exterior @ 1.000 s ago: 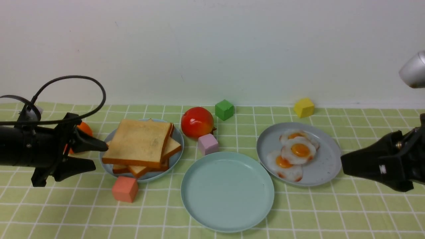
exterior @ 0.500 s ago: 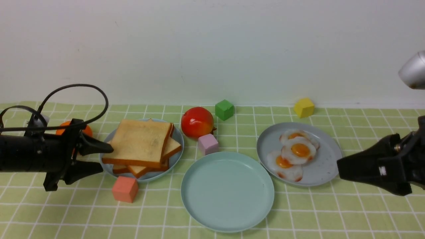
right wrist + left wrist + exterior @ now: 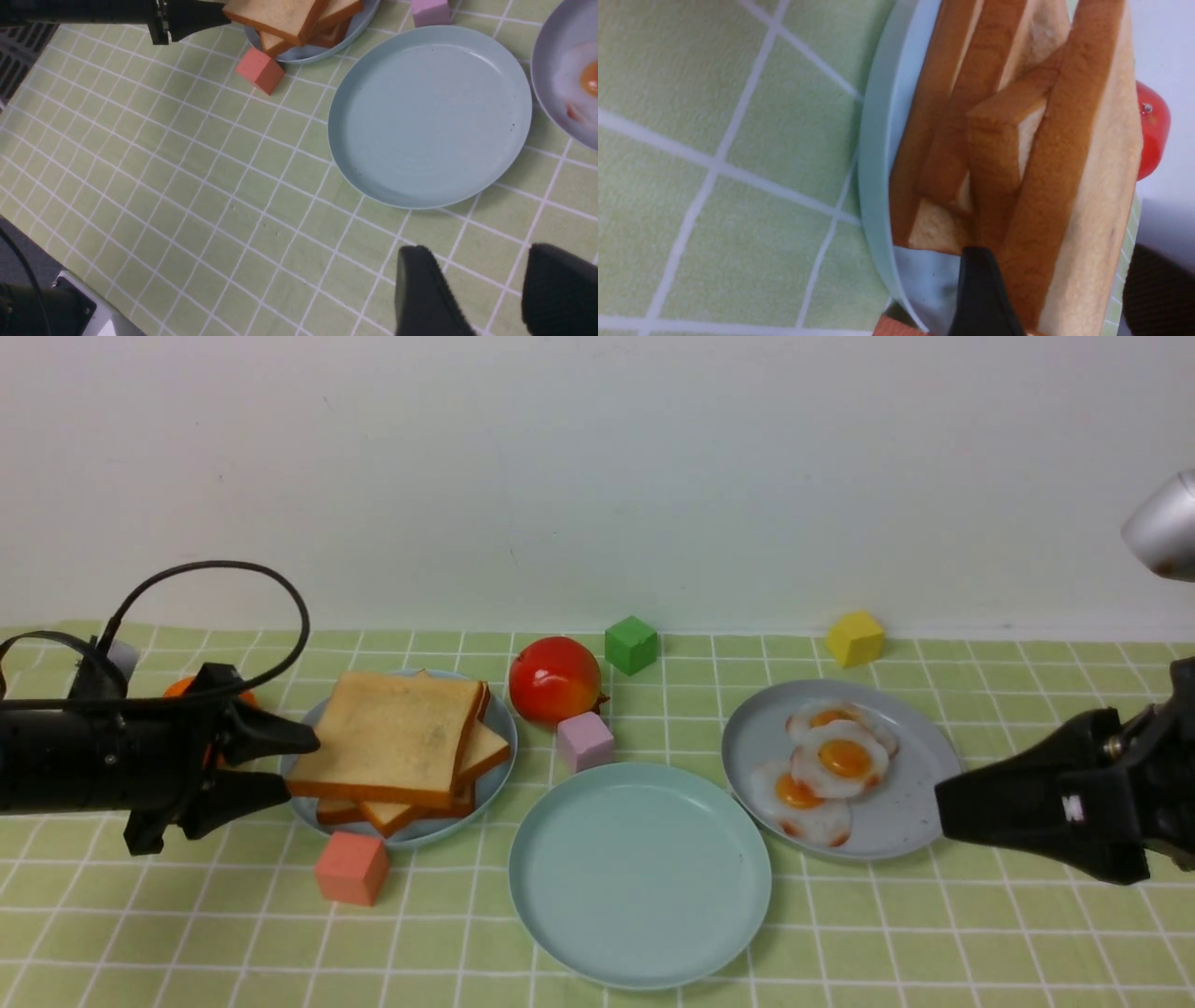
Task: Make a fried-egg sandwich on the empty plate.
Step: Use the left arm to grab a slice of bread
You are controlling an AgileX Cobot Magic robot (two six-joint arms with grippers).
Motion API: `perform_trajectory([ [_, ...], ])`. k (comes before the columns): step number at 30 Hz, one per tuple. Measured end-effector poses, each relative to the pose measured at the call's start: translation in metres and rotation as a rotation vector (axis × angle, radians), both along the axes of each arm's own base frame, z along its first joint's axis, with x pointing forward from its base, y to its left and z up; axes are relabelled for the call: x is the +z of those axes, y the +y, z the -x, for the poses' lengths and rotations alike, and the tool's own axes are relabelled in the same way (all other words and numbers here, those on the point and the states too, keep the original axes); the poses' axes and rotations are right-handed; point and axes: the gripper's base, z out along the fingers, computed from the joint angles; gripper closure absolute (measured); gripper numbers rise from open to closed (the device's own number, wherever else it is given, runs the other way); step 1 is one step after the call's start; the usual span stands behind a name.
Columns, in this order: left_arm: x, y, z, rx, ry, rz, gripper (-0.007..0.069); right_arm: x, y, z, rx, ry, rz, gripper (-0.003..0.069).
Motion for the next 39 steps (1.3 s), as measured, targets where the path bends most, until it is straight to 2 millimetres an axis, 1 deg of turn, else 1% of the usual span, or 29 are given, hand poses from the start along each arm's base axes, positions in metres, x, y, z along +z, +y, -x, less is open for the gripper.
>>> perform_trajectory([
  [3,-0.003,-0.001,-0.001,-0.007,-0.001,0.008,0.0210,0.000,0.000,0.000,0.000,0.001,-0.003,0.0335],
  [7,-0.017,-0.001,-0.002,-0.015,0.031,0.038,0.0210,0.000,0.000,0.000,0.001,0.002,-0.004,0.0335],
  [10,-0.023,-0.003,-0.002,-0.029,0.038,0.066,0.0210,0.000,0.000,0.000,0.001,0.002,-0.004,0.0335],
  [14,-0.023,-0.004,-0.003,-0.043,0.012,0.070,0.0221,0.000,0.000,0.000,0.001,0.002,-0.004,0.0335],
  [16,-0.022,-0.004,-0.004,-0.053,-0.003,0.065,0.0255,0.000,0.000,0.000,0.001,0.002,-0.004,0.0335],
  [20,-0.022,-0.004,-0.004,-0.057,-0.007,0.062,0.0353,0.000,0.000,0.000,0.001,0.002,-0.004,0.0335],
  [21,-0.022,-0.004,-0.004,-0.057,-0.007,0.063,0.0358,0.000,0.000,0.000,0.001,0.002,-0.004,0.0335],
  [22,-0.022,-0.004,-0.004,-0.059,-0.008,0.065,0.0407,0.000,0.000,0.000,0.001,0.002,-0.004,0.0335],
  [24,-0.021,-0.005,-0.004,-0.062,-0.009,0.071,0.0462,0.000,0.000,0.000,0.001,0.002,-0.004,0.0337],
  [25,-0.021,-0.005,-0.004,-0.062,-0.009,0.071,0.0467,0.000,0.000,0.000,0.001,0.002,-0.004,0.0337],
  [27,-0.021,-0.005,-0.004,-0.065,-0.010,0.074,0.0513,0.000,0.000,0.000,0.001,0.003,-0.004,0.0342],
  [29,-0.021,-0.005,-0.004,-0.067,-0.010,0.075,0.0523,0.000,0.000,0.000,0.002,0.004,-0.003,0.0347],
  [33,-0.016,-0.006,-0.003,-0.078,-0.027,0.071,0.0523,0.000,0.000,0.000,0.003,0.005,-0.003,0.0366],
  [38,0.004,-0.009,0.000,-0.117,-0.090,0.066,0.0523,0.000,0.000,0.001,0.004,0.006,-0.002,0.0403],
  [39,0.012,-0.010,0.001,-0.130,-0.114,0.063,0.0523,0.000,0.000,0.001,0.004,0.006,-0.002,0.0411],
])
